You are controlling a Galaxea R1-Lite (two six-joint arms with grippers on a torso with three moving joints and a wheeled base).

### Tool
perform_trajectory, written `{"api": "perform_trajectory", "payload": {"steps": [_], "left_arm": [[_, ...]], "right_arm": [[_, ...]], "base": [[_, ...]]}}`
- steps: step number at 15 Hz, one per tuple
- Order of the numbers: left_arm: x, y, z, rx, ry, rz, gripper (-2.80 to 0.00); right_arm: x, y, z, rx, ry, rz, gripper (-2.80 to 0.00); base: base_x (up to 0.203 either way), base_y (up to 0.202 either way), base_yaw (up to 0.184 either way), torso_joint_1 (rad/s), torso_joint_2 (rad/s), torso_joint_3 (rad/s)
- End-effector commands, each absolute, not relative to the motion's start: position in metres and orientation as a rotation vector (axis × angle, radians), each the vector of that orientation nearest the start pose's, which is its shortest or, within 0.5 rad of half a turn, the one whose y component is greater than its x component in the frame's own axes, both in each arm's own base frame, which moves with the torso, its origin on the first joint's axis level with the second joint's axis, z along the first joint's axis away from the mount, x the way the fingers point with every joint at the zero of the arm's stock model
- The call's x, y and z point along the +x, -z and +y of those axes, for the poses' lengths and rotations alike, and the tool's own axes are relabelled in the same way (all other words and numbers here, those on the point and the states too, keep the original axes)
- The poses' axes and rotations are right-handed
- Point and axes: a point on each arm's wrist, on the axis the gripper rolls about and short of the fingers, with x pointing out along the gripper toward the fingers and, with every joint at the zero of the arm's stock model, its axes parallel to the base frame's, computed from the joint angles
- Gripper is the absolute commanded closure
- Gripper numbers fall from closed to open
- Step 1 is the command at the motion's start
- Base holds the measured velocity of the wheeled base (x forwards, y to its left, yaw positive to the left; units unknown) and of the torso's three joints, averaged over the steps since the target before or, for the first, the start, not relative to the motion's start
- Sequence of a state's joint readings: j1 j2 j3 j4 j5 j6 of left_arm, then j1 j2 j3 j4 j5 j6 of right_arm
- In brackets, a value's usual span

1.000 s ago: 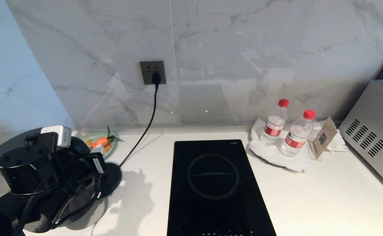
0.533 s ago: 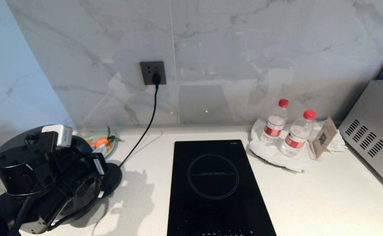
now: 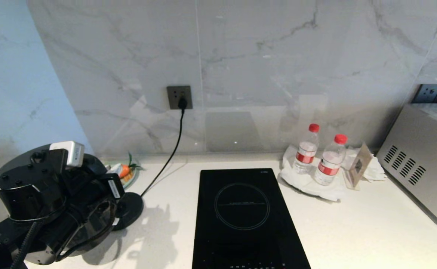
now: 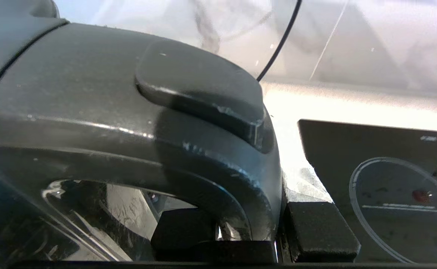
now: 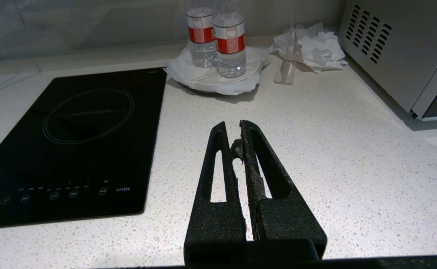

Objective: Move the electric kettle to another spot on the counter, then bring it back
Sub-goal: Place it by the sink

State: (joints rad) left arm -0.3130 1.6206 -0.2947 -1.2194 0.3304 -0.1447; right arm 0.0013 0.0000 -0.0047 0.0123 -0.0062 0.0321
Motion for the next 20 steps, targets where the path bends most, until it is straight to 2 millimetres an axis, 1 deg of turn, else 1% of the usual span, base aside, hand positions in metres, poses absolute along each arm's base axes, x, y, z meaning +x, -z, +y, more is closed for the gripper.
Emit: {"api": "perform_trajectory", "payload": {"steps": [1, 4, 6, 9, 12, 15, 17, 20], "left_arm": [[0.223, -0.138, -0.064, -0.114, -0.026, 0.094, 0.0], [0.219, -0.136, -0.064, -0.108, -0.024, 0.105, 0.0], [0.213, -0.13, -0.062, -0.1, -0.023, 0.132, 0.0], [0.196, -0.12, -0.057, -0.121, -0.03, 0.175, 0.0], [0.177, -0.118, -0.05, -0.145, -0.035, 0.182, 0.0], [0.165, -0.118, -0.039, -0.154, -0.074, 0.172, 0.0], [0.162, -0.115, -0.034, -0.171, -0.098, 0.185, 0.0], [0.161, -0.113, -0.033, -0.198, -0.108, 0.192, 0.0]], "right_arm": [[-0.023, -0.076, 0.0, 0.032, 0.005, 0.009, 0.0], [-0.023, -0.076, 0.0, 0.029, 0.004, 0.007, 0.0], [-0.023, -0.075, 0.0, 0.029, 0.004, 0.008, 0.0], [-0.023, -0.075, 0.0, 0.026, 0.003, 0.004, 0.0], [-0.023, -0.076, 0.0, 0.026, 0.003, 0.003, 0.0], [-0.023, -0.076, 0.0, 0.026, 0.003, 0.003, 0.0], [-0.023, -0.076, 0.0, 0.027, 0.003, 0.003, 0.0], [-0.023, -0.076, 0.0, 0.026, 0.003, 0.003, 0.0]], "base": [[0.0, 0.0, 0.0, -0.002, 0.0, 0.203], [0.0, 0.0, 0.0, -0.003, 0.01, 0.14], [0.0, 0.0, 0.0, 0.001, 0.0, 0.04], [0.0, 0.0, 0.0, 0.0, 0.0, 0.0], [0.0, 0.0, 0.0, 0.0, 0.0, 0.0], [0.0, 0.0, 0.0, 0.0, 0.0, 0.0], [0.0, 0.0, 0.0, 0.0, 0.0, 0.0], [0.0, 0.0, 0.0, 0.0, 0.0, 0.0]]}}
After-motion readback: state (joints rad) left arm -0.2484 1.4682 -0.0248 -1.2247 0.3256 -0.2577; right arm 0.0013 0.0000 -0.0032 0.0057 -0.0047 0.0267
